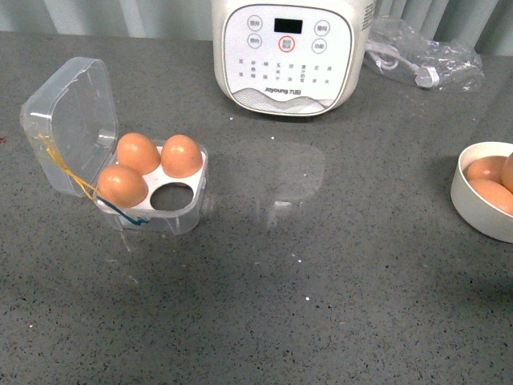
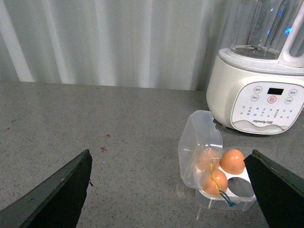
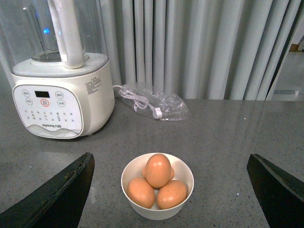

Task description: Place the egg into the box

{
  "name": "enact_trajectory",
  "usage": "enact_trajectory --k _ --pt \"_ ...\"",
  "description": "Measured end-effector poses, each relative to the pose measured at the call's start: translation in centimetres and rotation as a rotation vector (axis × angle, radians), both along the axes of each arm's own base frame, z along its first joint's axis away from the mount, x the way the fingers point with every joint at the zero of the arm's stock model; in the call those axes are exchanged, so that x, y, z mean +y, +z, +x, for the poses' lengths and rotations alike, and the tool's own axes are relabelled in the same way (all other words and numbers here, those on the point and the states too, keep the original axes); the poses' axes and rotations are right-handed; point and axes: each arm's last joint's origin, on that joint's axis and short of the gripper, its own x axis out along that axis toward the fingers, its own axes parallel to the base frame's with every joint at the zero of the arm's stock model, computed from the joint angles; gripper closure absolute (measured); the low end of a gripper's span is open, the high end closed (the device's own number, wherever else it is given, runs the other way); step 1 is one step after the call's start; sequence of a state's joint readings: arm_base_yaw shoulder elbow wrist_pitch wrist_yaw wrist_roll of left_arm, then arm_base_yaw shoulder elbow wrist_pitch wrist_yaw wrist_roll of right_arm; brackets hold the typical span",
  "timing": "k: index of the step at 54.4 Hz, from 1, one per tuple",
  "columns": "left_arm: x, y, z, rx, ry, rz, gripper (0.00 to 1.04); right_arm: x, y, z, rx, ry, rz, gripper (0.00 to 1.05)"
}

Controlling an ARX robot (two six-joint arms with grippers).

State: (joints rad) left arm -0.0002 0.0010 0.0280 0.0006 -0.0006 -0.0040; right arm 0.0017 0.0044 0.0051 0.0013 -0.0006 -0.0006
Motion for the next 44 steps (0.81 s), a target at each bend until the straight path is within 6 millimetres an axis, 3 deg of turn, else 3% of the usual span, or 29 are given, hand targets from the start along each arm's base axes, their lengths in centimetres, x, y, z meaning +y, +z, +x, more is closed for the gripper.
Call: enact_trajectory --k 44 --pt "0.00 0.00 0.00 0.000 0.000 0.000 0.07 0.00 0.00 0.00 0.000 0.000 0.000 0.07"
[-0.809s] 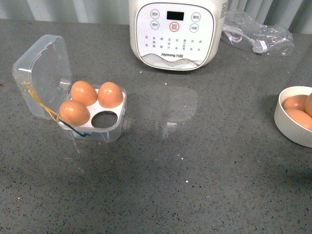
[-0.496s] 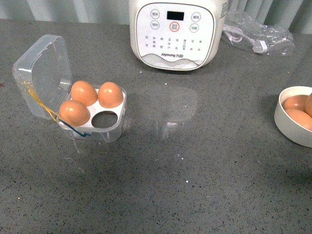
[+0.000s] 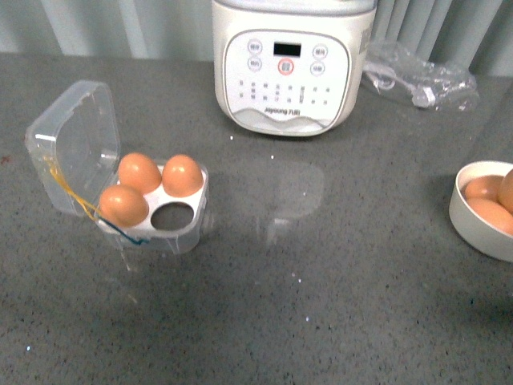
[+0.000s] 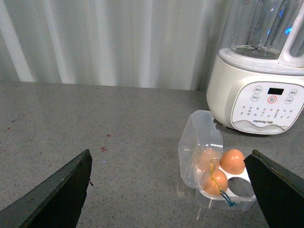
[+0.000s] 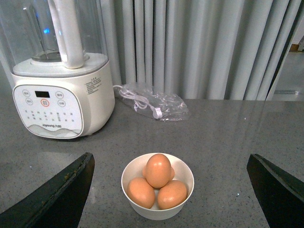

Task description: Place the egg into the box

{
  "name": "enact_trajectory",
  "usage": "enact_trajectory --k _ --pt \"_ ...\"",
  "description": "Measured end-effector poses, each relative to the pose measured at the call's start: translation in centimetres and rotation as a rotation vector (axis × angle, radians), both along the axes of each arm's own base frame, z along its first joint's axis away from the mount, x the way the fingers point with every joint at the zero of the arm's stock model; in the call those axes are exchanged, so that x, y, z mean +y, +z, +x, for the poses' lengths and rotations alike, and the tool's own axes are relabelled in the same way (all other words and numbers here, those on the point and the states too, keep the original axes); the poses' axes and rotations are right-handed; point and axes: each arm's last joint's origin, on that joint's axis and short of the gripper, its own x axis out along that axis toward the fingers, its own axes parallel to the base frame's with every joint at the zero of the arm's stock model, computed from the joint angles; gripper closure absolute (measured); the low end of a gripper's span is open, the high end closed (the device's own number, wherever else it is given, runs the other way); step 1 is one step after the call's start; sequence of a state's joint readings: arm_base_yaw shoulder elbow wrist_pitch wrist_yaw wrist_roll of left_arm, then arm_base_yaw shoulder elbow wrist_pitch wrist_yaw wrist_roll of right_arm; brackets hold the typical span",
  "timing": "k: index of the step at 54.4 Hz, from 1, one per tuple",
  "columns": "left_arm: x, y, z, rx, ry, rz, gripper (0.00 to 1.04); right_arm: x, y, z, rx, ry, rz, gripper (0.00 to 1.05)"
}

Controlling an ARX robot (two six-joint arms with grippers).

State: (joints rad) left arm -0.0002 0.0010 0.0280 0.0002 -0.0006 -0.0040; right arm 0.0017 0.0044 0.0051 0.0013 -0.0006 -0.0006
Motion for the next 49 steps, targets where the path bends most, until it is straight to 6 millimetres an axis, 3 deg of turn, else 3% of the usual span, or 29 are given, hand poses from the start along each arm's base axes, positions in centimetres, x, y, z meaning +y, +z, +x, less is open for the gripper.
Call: enact_trajectory --k 42,49 --pt "0.00 0.00 0.00 0.000 0.000 0.000 0.07 0.00 0.00 0.00 0.000 0.000 0.000 0.07" --pt "0.00 0.00 0.00 0.000 0.000 0.000 0.07 -0.15 -0.27 0.74 0.207 -0.055 -0.064 0.07"
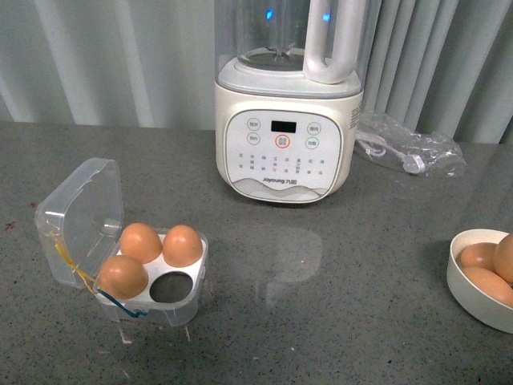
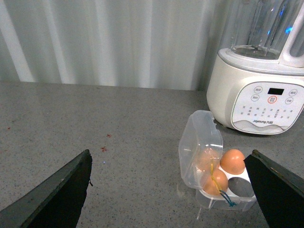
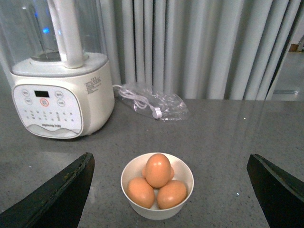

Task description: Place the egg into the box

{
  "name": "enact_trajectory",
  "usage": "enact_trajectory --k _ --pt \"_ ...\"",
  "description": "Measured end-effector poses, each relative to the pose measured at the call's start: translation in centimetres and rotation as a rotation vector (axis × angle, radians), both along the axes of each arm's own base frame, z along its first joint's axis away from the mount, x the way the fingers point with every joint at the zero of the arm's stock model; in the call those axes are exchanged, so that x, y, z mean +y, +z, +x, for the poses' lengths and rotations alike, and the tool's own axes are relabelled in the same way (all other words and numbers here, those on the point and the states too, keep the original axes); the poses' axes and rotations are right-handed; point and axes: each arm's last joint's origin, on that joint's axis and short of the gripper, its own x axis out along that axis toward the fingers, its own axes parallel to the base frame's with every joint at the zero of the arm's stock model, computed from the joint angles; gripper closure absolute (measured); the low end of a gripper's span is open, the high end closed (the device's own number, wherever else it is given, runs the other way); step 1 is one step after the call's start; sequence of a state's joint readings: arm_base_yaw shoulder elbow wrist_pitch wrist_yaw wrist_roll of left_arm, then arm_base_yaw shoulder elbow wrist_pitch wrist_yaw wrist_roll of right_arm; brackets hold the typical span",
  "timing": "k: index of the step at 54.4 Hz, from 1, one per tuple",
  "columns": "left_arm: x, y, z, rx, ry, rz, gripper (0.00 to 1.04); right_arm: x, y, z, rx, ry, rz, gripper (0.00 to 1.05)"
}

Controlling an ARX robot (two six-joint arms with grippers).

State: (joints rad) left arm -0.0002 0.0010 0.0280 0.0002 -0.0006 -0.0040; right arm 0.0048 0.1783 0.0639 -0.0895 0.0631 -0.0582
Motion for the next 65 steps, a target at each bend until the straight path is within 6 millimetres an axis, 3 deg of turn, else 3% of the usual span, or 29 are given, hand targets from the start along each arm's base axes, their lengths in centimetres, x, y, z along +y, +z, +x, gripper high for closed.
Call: enact_trajectory --k 26,39,65 --pt "0.0 0.0 0.0 0.000 0.000 0.000 0.07 -1.0 -0.6 7.4 0.094 0.025 0.044 0.07" --pt "0.0 0.0 0.0 0.000 0.000 0.000 0.07 -2.1 -2.5 11.5 0.136 0.039 0.071 0.07" --pt "0.0 0.0 0.0 0.000 0.000 0.000 0.07 -1.8 -4.9 16.1 0.175 0.101 0.149 0.07"
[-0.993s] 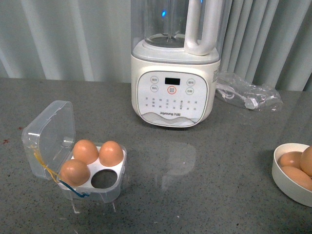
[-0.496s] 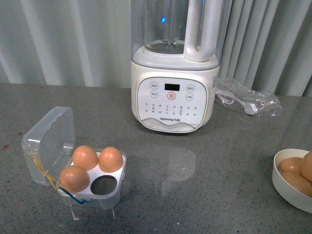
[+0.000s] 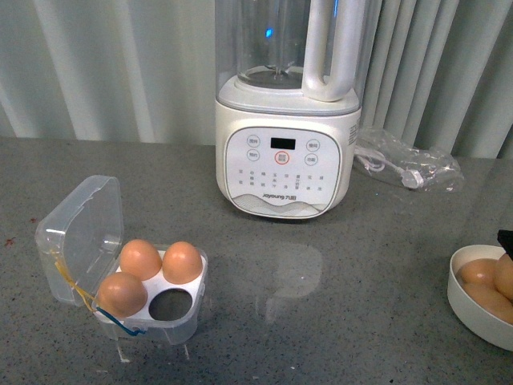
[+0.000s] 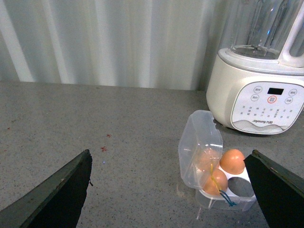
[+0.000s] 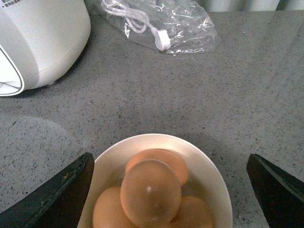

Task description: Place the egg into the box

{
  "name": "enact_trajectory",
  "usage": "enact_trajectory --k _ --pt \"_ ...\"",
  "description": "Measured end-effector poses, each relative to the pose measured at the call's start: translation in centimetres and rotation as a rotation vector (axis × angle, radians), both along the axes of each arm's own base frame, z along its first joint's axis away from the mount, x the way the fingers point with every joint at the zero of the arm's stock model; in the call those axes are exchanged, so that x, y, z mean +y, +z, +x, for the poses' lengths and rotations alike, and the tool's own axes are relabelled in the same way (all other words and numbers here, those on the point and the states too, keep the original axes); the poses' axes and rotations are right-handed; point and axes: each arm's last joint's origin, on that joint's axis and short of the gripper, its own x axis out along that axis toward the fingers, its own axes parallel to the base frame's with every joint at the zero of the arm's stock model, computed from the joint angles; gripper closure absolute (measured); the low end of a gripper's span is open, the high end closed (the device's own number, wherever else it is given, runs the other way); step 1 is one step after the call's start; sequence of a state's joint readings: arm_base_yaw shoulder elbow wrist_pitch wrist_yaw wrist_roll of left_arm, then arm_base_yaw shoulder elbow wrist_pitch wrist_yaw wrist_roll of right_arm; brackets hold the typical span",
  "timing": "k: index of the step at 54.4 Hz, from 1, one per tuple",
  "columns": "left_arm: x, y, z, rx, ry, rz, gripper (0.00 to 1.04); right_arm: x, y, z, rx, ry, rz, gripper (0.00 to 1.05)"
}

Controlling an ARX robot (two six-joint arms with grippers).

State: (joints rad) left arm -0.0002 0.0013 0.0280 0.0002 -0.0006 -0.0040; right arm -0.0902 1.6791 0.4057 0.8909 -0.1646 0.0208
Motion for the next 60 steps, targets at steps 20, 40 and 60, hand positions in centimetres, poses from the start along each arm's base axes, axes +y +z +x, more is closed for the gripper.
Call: enact_trajectory --k 20,40,60 --pt "0.0 0.0 0.0 0.000 0.000 0.000 0.07 0.9 -1.9 1.4 0.055 0.020 -0.026 0.20" --pt "0.0 0.0 0.0 0.000 0.000 0.000 0.07 0.9 -2.2 1.4 0.054 0.026 -0.047 0.64" --pt "0.0 0.0 0.0 0.000 0.000 0.000 0.07 1.6 1.0 0.5 0.002 0.138 -0.048 0.64"
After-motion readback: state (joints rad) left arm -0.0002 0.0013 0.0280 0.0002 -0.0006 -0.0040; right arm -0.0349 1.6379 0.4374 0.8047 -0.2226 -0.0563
